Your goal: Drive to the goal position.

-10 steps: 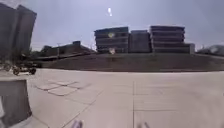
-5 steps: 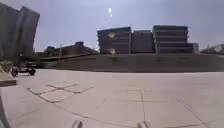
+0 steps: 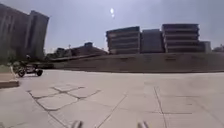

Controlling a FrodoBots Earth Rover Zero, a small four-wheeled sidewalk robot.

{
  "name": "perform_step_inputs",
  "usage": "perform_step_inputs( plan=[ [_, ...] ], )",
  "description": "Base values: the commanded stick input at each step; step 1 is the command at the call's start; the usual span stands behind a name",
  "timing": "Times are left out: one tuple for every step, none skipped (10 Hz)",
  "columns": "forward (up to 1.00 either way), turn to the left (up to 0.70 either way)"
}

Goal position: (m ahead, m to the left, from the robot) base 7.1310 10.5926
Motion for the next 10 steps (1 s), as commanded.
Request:
perform_step_inputs(
  plan=[
    [0.85,0.0],
    [0.85,0.06],
    [0.85,0.15],
    [0.85,0.28],
    [0.85,0.12],
    [0.85,0.0],
    [0.85,0.0],
    [0.85,0.0],
    [0.85,0.0],
    [0.85,0.0]
  ],
)
